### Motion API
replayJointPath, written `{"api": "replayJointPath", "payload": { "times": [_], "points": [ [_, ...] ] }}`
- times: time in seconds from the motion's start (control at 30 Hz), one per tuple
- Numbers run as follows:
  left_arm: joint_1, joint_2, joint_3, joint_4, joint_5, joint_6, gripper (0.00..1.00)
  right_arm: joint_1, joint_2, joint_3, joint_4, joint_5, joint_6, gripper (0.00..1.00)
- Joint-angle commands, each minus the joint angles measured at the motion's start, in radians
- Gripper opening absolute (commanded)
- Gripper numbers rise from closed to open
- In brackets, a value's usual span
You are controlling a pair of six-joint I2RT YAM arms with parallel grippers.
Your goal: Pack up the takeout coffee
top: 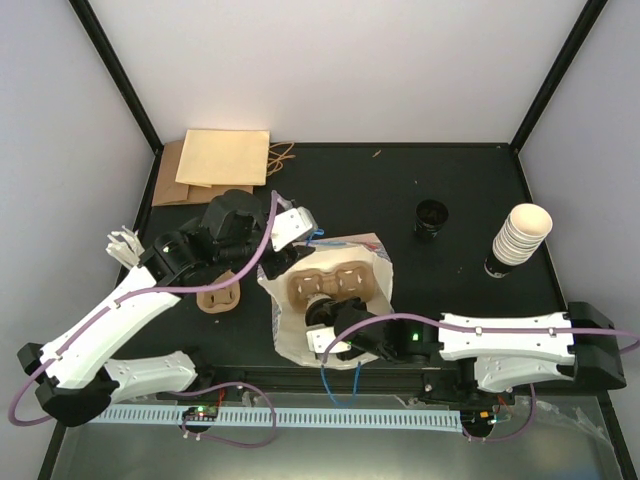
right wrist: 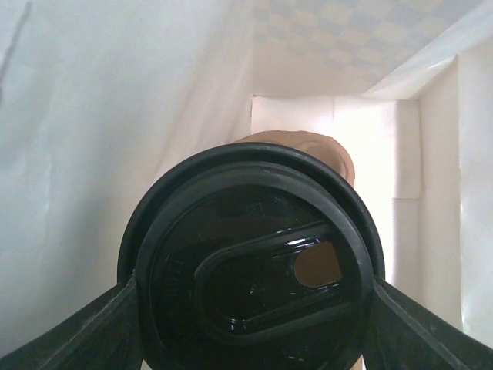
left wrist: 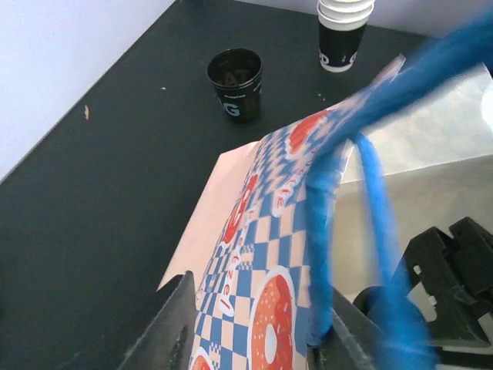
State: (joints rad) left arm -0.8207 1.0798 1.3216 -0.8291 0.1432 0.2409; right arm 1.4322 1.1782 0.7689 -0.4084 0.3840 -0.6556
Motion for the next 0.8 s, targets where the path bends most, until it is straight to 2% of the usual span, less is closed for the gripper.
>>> {"api": "replayJointPath", "payload": {
  "times": [0.0, 0.13, 0.23, 0.3, 0.53, 0.63, 0.77],
  "points": [
    [-0.006, -0.037, 0.048, 0.024, 0.019, -0.067, 0.49, 0.01, -0.042, -0.013, 0.03, 0.019, 0.016, 0.51],
    [0.019, -0.085, 0.089, 0.04, -0.024, -0.166, 0.72, 0.01, -0.037, -0.021, 0.023, 0.032, 0.021, 0.51],
    [0.107, -0.08, 0.15, 0.005, 0.007, -0.246, 0.79, 0.011, -0.037, -0.029, 0.02, 0.019, 0.028, 0.52],
    [0.198, -0.066, 0.18, -0.015, 0.077, -0.291, 0.83, 0.013, -0.041, -0.033, 0.026, 0.017, 0.033, 0.52],
    [0.491, -0.005, 0.17, -0.015, 0.21, -0.442, 0.92, 0.014, -0.056, -0.034, 0.028, 0.023, 0.026, 0.52],
    [0.531, 0.079, 0.148, -0.009, 0.28, -0.448, 0.92, 0.014, -0.066, -0.034, 0.032, 0.025, 0.021, 0.52],
    [0.532, 0.145, 0.063, 0.081, 0.291, -0.417, 0.92, 0.014, -0.083, -0.035, 0.04, 0.041, 0.013, 0.52]
  ]
}}
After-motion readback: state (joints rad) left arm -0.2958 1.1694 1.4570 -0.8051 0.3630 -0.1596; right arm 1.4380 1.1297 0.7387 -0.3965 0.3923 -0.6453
